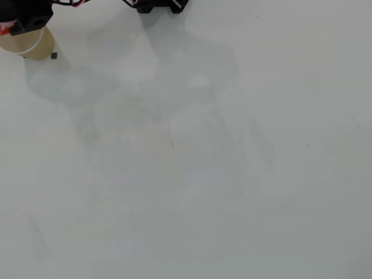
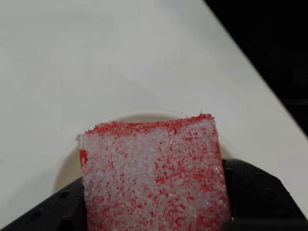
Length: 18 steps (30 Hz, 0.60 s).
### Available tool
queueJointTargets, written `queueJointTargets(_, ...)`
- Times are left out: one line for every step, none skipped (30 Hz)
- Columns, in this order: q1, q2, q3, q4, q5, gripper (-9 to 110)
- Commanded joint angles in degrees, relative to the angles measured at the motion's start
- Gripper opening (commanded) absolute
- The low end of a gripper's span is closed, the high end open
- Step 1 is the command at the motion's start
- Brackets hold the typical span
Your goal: Pick up the cube and drop it in the cup.
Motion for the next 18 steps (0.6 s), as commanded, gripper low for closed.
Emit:
queueJointTargets(0.4,1.8,-4.9,0.1,-0.8,17)
queueJointTargets(0.3,1.8,-4.8,-0.2,-0.8,17)
queueJointTargets(0.2,1.8,-4.7,-0.2,-0.8,17)
queueJointTargets(0.1,1.9,-4.6,-0.2,-0.8,17)
queueJointTargets(-0.1,2.0,-4.4,-0.2,-0.8,17)
queueJointTargets(-0.3,2.2,-4.2,-0.2,-0.8,17)
queueJointTargets(-0.4,2.4,-4.0,-0.2,-0.8,17)
queueJointTargets(-0.4,2.5,-3.8,-0.2,-0.8,17)
queueJointTargets(-0.5,2.8,-3.6,-0.2,-0.8,17)
queueJointTargets(-0.7,2.9,-3.3,-0.2,-0.8,17)
queueJointTargets(-0.8,3.1,-3.1,-0.2,-0.8,17)
queueJointTargets(-0.9,3.3,-2.9,-0.2,-0.8,17)
queueJointTargets(-1.0,3.3,-2.7,0.3,-0.8,17)
queueJointTargets(-1.1,3.3,-2.5,0.3,-0.8,17)
queueJointTargets(-1.2,3.3,-2.3,0.3,-0.8,17)
queueJointTargets(-1.3,3.4,-2.1,0.3,-0.8,17)
queueJointTargets(-1.6,3.4,-2.1,0.4,-0.8,17)
queueJointTargets(-1.8,3.4,-2.1,0.4,-0.8,17)
